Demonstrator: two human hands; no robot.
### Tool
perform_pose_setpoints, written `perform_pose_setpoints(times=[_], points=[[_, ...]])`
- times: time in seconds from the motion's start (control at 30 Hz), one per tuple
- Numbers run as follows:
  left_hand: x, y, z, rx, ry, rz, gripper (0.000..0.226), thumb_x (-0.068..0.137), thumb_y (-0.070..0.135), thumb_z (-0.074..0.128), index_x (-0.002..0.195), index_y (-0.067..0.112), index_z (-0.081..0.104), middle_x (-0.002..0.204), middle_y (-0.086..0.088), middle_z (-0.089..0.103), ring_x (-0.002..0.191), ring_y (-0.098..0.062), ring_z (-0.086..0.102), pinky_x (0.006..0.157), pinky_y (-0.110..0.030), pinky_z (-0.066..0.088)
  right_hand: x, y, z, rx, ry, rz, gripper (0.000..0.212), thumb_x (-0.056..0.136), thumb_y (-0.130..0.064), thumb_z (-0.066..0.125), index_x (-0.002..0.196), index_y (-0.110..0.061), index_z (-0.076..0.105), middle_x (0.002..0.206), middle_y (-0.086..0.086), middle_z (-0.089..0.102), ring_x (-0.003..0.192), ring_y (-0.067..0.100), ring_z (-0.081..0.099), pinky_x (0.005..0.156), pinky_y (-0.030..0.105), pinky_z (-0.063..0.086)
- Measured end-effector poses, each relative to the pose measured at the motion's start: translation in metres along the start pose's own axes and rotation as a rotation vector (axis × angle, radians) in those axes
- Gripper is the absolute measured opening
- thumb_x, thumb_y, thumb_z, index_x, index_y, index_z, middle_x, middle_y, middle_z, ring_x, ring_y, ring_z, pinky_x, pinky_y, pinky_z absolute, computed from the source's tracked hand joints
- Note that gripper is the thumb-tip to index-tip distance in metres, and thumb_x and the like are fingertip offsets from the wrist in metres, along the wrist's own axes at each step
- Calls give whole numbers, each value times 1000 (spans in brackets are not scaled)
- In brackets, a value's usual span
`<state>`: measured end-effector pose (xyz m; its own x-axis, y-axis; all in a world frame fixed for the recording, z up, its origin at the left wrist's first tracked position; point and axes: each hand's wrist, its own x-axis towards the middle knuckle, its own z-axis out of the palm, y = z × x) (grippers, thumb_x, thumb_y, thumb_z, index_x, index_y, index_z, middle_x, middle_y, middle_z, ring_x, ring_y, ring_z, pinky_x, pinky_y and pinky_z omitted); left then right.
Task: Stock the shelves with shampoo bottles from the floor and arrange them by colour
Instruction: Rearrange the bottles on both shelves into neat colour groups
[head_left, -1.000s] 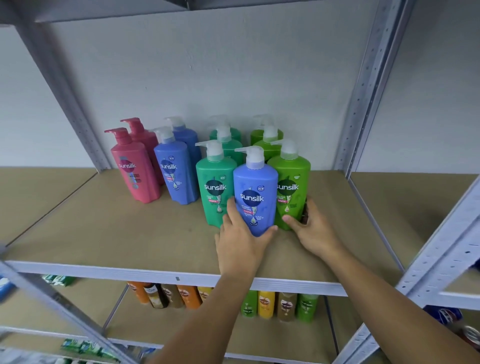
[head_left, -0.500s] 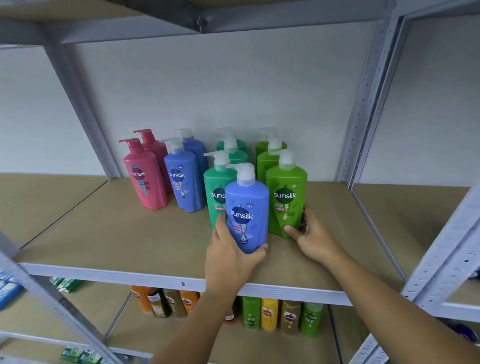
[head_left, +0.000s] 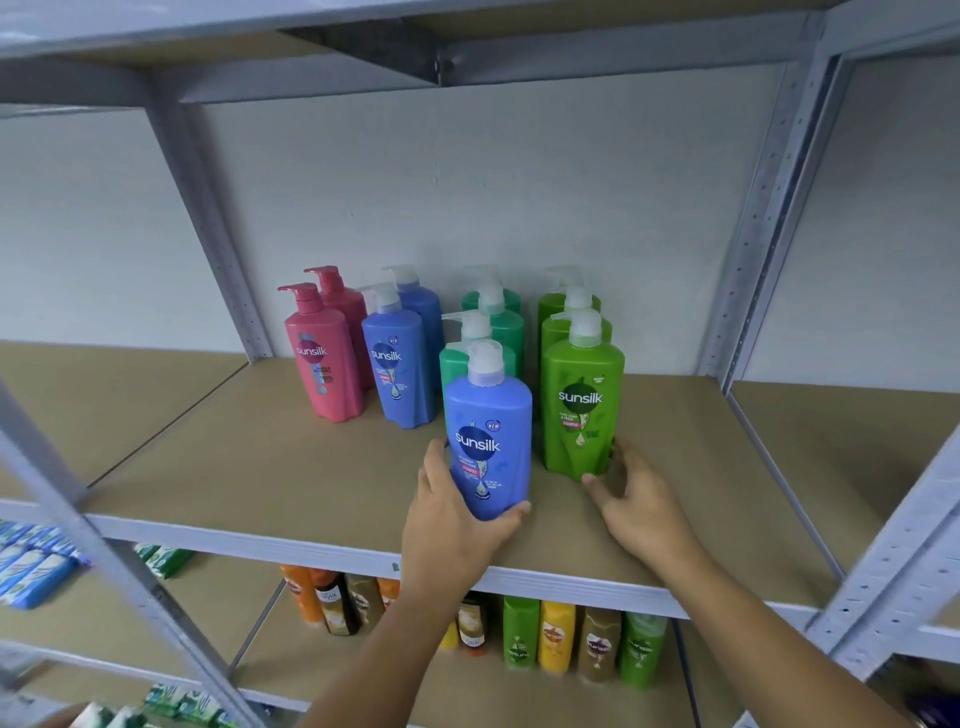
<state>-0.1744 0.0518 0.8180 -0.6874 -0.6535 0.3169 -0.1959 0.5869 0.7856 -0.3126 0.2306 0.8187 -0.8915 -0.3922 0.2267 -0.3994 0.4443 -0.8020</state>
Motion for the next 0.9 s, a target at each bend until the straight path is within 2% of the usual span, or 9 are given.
perform_pose_setpoints(times=[0.07, 0.13, 0.23, 0.3, 0.4, 0.5, 0.57, 0.67, 0.9], points=[[2, -8, -6, -69, -63, 7, 112, 54, 65, 88, 144, 35, 28, 134, 13, 50, 117, -7, 56, 94, -34, 51, -20, -7, 8, 15, 49, 10, 46, 93, -30, 68, 136, -25, 54, 129, -5, 65, 121, 16, 59, 96, 27, 43], [5, -15, -14, -102, -152, 22, 102, 54, 64, 89, 139, 36, 40, 124, 15, 54, 109, 0, 57, 91, -27, 51, -33, -16, 18, 69, -15, 22, 51, 93, -39, 68, 139, -25, 53, 127, -10, 64, 120, 8, 59, 102, 27, 44], [14, -25, -31, -111, -238, 63, 55, 74, 46, 85, 121, 37, 58, 102, 12, 64, 90, -1, 61, 82, -23, 52, -44, -34, 35, 254, -233, -46, 65, 86, -48, 73, 144, -34, 47, 132, -20, 62, 122, -5, 56, 108, 28, 44], [24, -31, -39, -175, -205, 54, 28, 93, 36, 70, 120, 37, 63, 103, 11, 69, 92, -1, 63, 87, -31, 54, -43, -45, 43, 291, -282, -56, 62, 83, -42, 79, 134, -53, 45, 127, -28, 62, 120, -5, 58, 103, 23, 46], [49, -42, -43, -191, -156, 21, 40, 96, 25, 65, 135, 30, 55, 122, 7, 63, 104, -3, 63, 96, -32, 53, -36, -50, 50, 299, -240, -61, 64, 81, -34, 83, 126, -57, 43, 123, -29, 64, 115, -3, 62, 99, 26, 51], [77, -43, -38, -220, -311, 28, 74, 89, 13, 72, 151, 29, 35, 133, 9, 54, 111, -10, 63, 91, -26, 53, -33, -48, 54, 293, -222, -49, 64, 82, -30, 82, 131, -46, 46, 123, -23, 66, 115, -1, 63, 101, 36, 52], [91, -41, -32, -256, -434, 56, 84, 85, 6, 72, 153, 30, 29, 133, 10, 57, 112, -9, 65, 87, -24, 55, -33, -49, 57, 274, -199, -27, 59, 84, -23, 81, 129, -42, 48, 120, -23, 68, 113, -2, 63, 101, 36, 52], [104, -43, -22, -245, -467, 111, 78, 83, 5, 71, 147, 31, 35, 128, 12, 62, 111, -6, 66, 90, -28, 57, -33, -48, 57, 255, -176, -2, 54, 86, -16, 78, 128, -35, 51, 117, -22, 69, 111, 0, 64, 101, 36, 52], [117, -48, -12, -304, -464, 130, 65, 86, 2, 72, 139, 25, 41, 123, 9, 64, 105, -2, 66, 84, -17, 52, -29, -46, 59, 259, -129, 32, 53, 87, -14, 77, 128, -35, 51, 117, -21, 70, 112, 3, 66, 101, 40, 52]])
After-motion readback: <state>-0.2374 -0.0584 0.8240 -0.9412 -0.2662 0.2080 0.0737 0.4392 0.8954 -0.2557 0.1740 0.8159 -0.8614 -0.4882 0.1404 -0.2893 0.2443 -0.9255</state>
